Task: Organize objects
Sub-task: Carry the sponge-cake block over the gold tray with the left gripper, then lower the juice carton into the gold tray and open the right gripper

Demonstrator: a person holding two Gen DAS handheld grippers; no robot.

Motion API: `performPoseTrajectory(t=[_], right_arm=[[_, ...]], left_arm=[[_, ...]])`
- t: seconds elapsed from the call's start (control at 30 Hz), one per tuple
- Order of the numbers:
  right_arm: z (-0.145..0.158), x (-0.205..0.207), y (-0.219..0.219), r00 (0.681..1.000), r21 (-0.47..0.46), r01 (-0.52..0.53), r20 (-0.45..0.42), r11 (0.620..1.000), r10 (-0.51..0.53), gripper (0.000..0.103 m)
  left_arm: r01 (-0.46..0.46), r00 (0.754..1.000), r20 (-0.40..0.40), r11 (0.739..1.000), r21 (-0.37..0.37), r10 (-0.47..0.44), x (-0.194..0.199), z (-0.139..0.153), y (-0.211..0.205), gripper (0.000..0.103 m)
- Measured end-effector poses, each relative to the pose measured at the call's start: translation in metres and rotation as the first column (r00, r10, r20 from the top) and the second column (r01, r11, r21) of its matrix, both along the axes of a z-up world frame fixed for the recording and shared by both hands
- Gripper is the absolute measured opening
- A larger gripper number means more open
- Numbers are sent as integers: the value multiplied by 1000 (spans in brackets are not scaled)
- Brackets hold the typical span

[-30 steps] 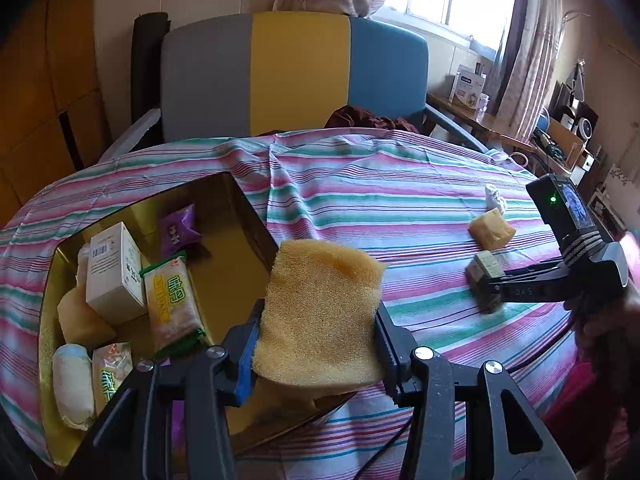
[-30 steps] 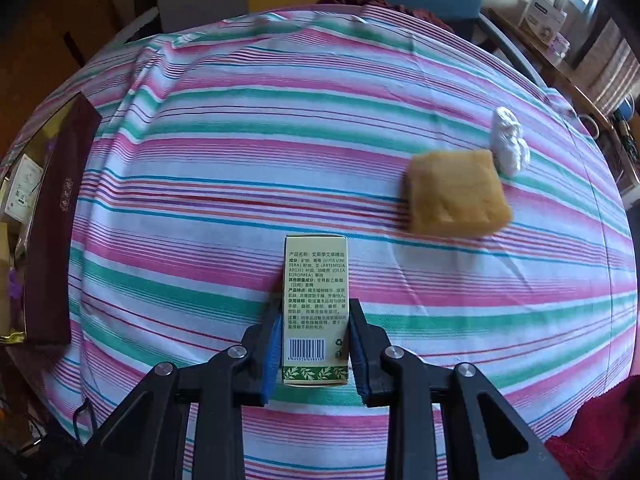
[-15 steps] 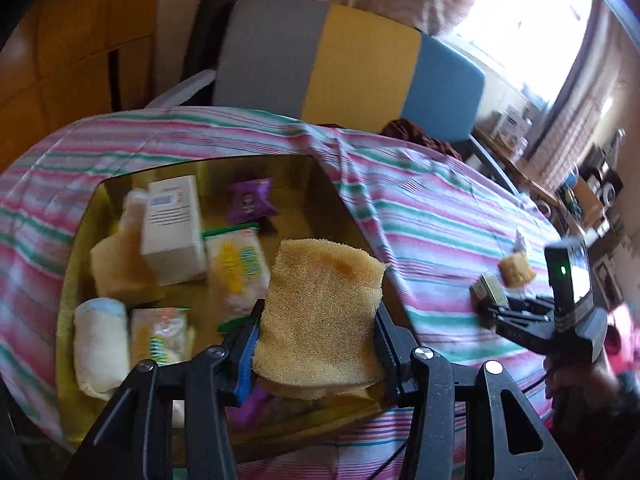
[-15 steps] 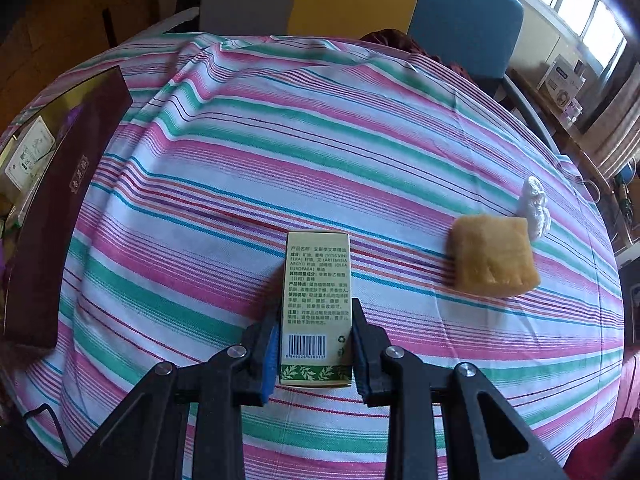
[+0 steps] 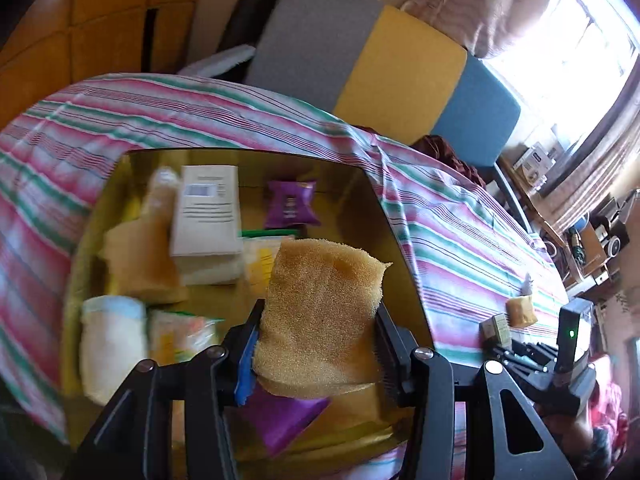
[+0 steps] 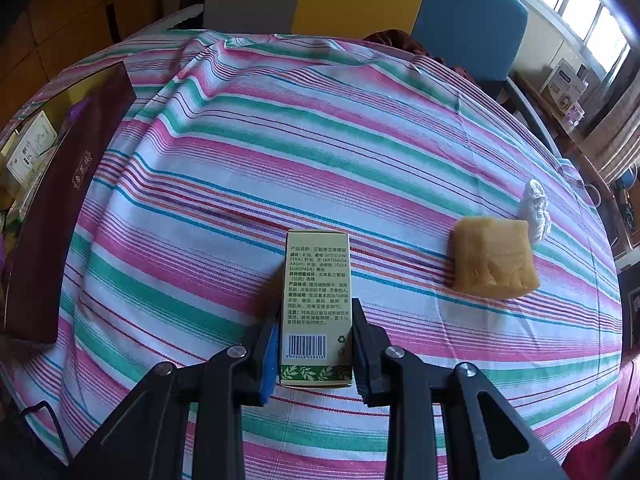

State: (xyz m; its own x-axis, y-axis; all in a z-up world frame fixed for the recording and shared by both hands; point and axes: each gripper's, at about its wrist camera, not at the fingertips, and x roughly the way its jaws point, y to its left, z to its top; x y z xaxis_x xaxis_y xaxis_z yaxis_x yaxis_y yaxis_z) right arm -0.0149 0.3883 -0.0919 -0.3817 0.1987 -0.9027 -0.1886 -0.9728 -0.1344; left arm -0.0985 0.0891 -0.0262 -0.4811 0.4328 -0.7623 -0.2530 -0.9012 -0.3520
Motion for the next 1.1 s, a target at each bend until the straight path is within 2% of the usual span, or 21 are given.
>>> performPoseTrajectory(t=[0.27,0.53,0.63,0.67,0.87,0.97,1.1], right_arm=[[0,0,0,1000,-8,5,1,1000,-5,30],[0,0,0,1000,-14,10,2,1000,-10,30],[0,0,0,1000,-15,11,2,1000,-11,30],[0,0,0,1000,-15,12,2,1000,-11,30],[1,0,0,1000,-11,12,2,1000,-12,30],[1,1,-2,1000,-3,12,3,1000,-12,30],[3,0,-1,999,-28,32,8,999,-32,30]], left_arm=[[6,999,49,1000,-26,-5,-49,-13,48,50],[-22,994,105,997,-74,30,-83,-35,67,52],[-4,991,130,998,-58,11,-88,-40,69,58],[-12,991,136,999,-50,19,-88,-39,67,64],[-12,998,53,999,-50,15,-73,-17,50,65],[-15,999,-46,995,-99,10,-49,1,35,65],[-39,989,-150,990,-135,19,-12,14,2,73]])
